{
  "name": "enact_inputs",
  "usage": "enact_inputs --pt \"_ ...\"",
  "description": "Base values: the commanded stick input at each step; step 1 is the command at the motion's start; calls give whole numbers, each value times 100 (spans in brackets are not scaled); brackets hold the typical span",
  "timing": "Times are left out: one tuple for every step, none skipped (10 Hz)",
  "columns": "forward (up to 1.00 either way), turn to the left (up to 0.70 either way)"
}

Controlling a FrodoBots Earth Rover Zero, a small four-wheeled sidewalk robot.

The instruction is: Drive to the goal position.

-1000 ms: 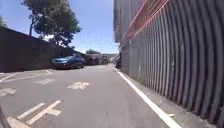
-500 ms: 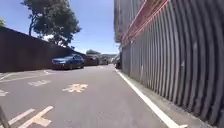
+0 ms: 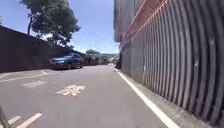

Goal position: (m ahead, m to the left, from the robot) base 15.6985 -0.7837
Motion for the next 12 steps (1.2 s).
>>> enact_inputs --pt "45 0" --pt "45 0" --pt "45 0" --pt "45 0" --pt "45 0" --pt "45 0" --pt "45 0" --pt "45 0" --pt "45 0" --pt "45 0" --pt "45 0" --pt "45 0"
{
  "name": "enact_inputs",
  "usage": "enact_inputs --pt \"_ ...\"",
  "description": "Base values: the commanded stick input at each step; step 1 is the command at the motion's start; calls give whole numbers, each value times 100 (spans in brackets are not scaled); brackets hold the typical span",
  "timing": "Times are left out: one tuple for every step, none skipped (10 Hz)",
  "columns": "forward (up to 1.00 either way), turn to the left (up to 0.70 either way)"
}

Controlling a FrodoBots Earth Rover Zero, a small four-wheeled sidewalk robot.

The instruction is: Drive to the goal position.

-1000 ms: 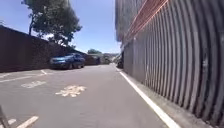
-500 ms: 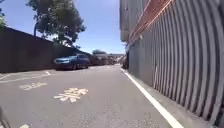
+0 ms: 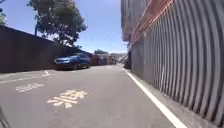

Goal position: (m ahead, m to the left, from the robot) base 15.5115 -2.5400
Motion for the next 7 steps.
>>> enact_inputs --pt "45 0" --pt "45 0" --pt "45 0" --pt "45 0" --pt "45 0" --pt "45 0" --pt "45 0"
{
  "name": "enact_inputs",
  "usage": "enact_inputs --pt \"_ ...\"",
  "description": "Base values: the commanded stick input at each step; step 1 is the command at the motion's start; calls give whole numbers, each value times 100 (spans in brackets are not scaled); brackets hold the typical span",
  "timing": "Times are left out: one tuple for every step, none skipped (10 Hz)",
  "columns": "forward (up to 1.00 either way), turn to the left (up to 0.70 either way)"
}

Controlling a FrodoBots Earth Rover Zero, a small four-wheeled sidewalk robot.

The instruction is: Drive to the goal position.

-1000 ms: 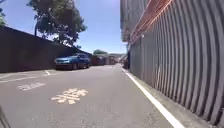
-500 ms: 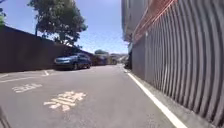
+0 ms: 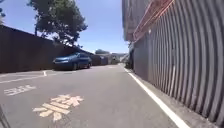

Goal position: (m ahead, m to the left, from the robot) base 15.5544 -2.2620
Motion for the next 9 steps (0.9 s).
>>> enact_inputs --pt "45 0" --pt "45 0" --pt "45 0" --pt "45 0" --pt "45 0" --pt "45 0" --pt "45 0" --pt "45 0" --pt "45 0"
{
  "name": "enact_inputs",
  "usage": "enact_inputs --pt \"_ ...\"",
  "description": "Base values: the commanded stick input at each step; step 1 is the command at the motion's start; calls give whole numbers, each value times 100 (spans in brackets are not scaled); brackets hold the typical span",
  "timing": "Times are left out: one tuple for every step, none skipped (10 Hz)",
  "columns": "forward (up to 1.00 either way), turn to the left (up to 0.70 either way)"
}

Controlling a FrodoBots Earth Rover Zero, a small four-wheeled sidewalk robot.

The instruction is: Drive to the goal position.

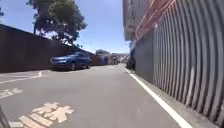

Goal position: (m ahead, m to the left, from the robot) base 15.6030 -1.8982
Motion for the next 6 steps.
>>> enact_inputs --pt "45 0" --pt "45 0" --pt "45 0" --pt "45 0" --pt "45 0" --pt "45 0"
